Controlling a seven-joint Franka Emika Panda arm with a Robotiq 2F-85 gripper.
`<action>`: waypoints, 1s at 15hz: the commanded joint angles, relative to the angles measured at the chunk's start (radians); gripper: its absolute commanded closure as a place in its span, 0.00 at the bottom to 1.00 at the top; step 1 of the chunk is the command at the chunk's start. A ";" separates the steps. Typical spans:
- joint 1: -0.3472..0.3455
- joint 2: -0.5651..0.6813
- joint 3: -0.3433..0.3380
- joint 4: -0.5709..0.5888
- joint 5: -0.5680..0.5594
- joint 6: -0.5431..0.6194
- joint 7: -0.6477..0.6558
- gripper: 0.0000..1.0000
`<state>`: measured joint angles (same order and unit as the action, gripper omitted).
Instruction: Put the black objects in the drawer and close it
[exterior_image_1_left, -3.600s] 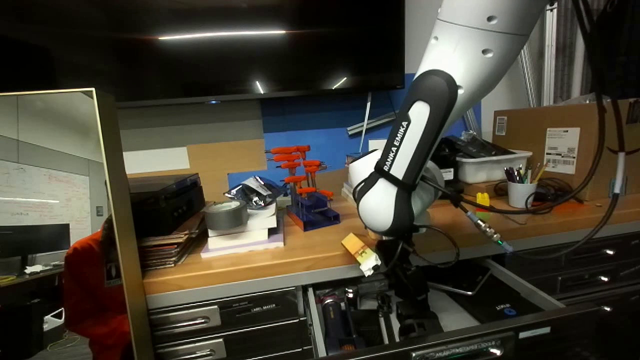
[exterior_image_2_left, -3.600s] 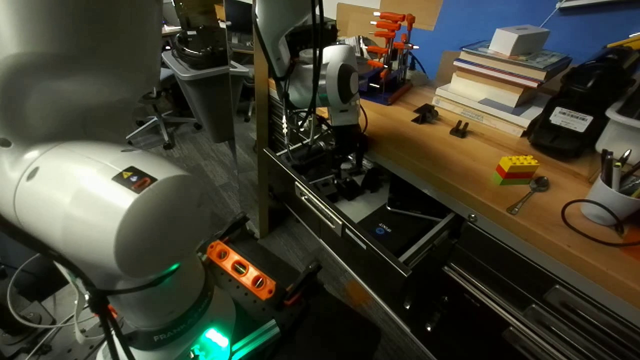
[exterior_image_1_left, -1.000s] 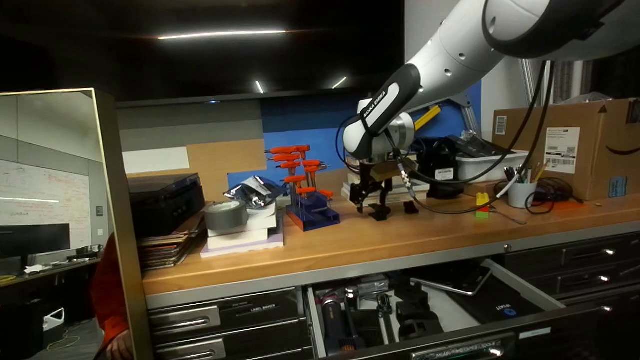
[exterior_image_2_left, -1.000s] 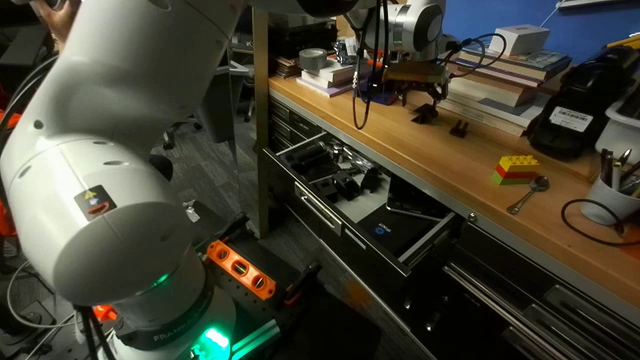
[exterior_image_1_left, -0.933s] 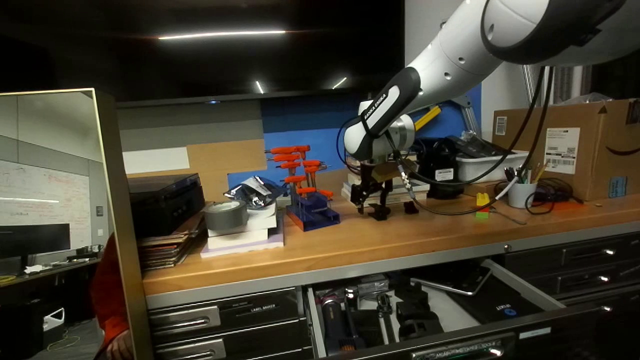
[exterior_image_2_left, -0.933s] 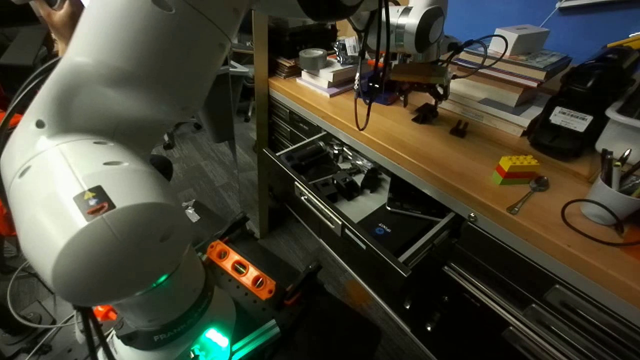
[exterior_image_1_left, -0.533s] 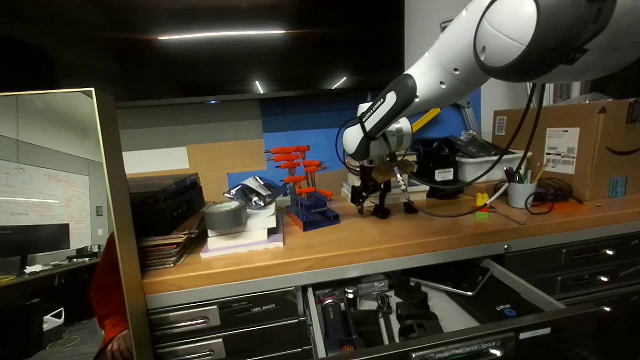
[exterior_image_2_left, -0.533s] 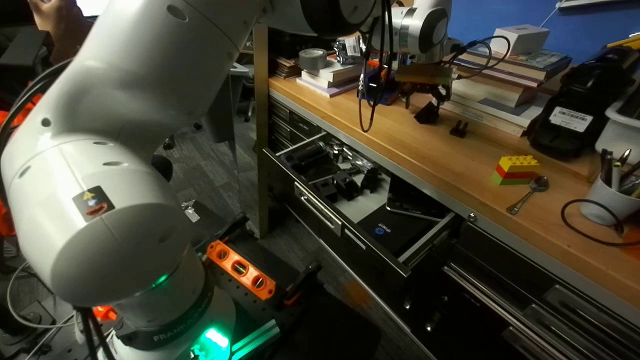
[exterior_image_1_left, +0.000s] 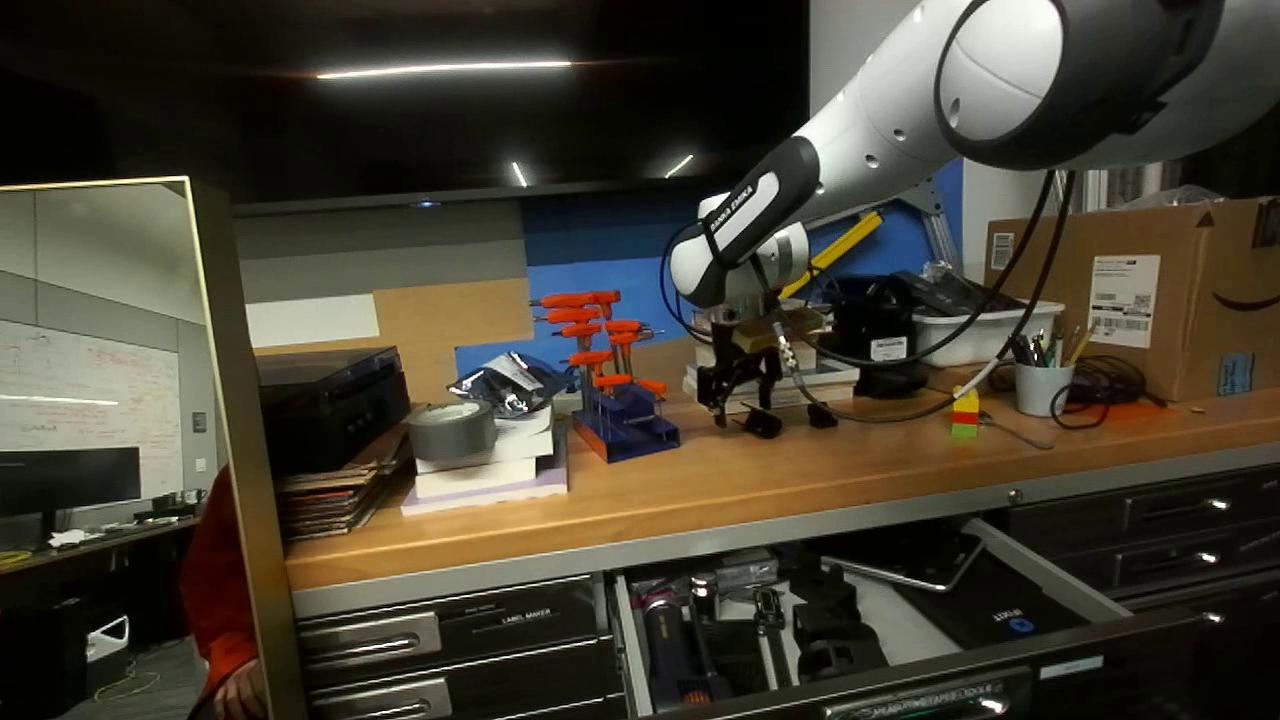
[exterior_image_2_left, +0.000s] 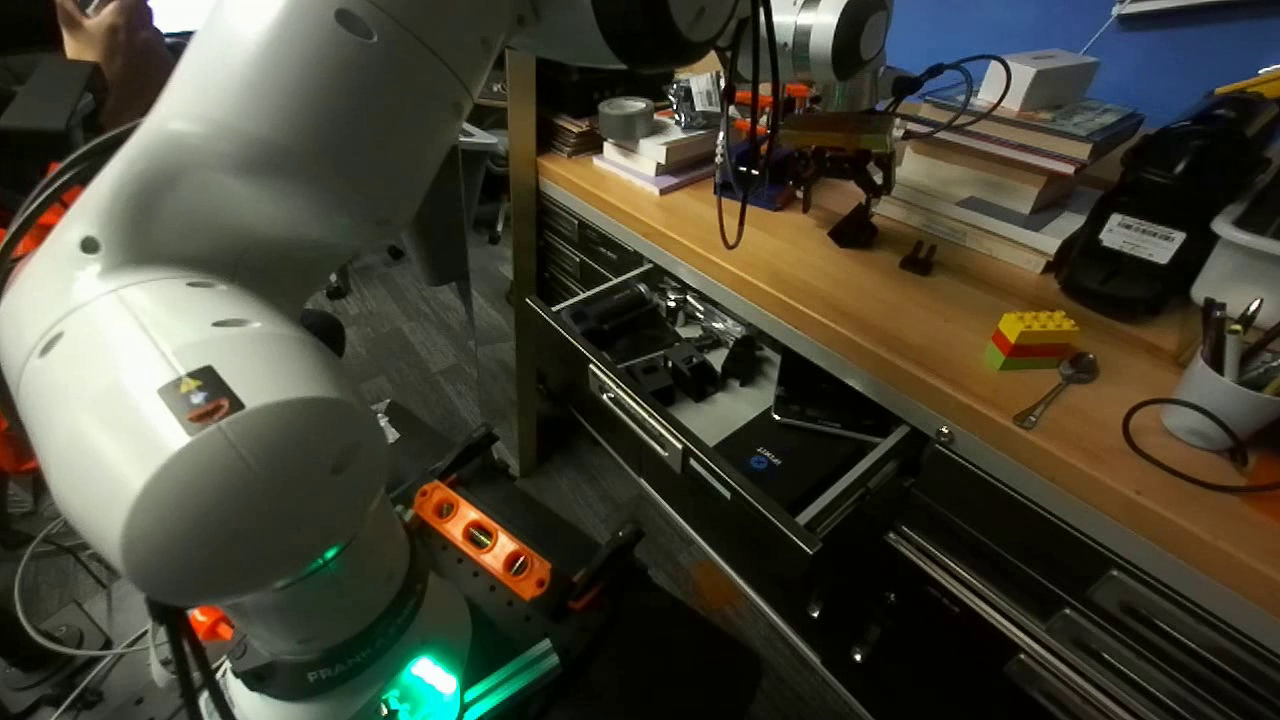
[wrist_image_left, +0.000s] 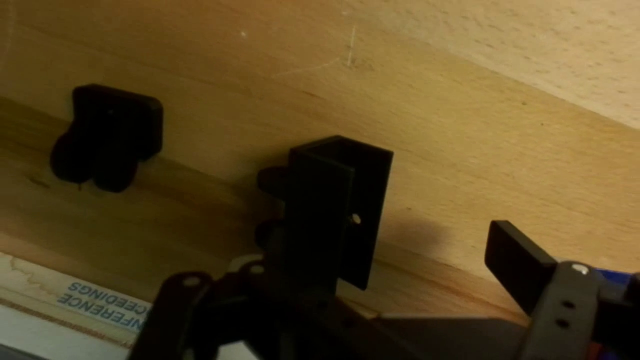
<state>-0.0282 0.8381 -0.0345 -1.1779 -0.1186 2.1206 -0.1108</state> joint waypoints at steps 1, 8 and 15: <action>0.017 0.031 -0.018 0.063 -0.014 -0.057 0.036 0.00; 0.012 0.076 -0.024 0.099 -0.008 -0.062 0.047 0.00; 0.005 0.120 -0.019 0.154 0.003 -0.041 0.048 0.00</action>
<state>-0.0228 0.9158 -0.0542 -1.0972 -0.1192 2.0867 -0.0767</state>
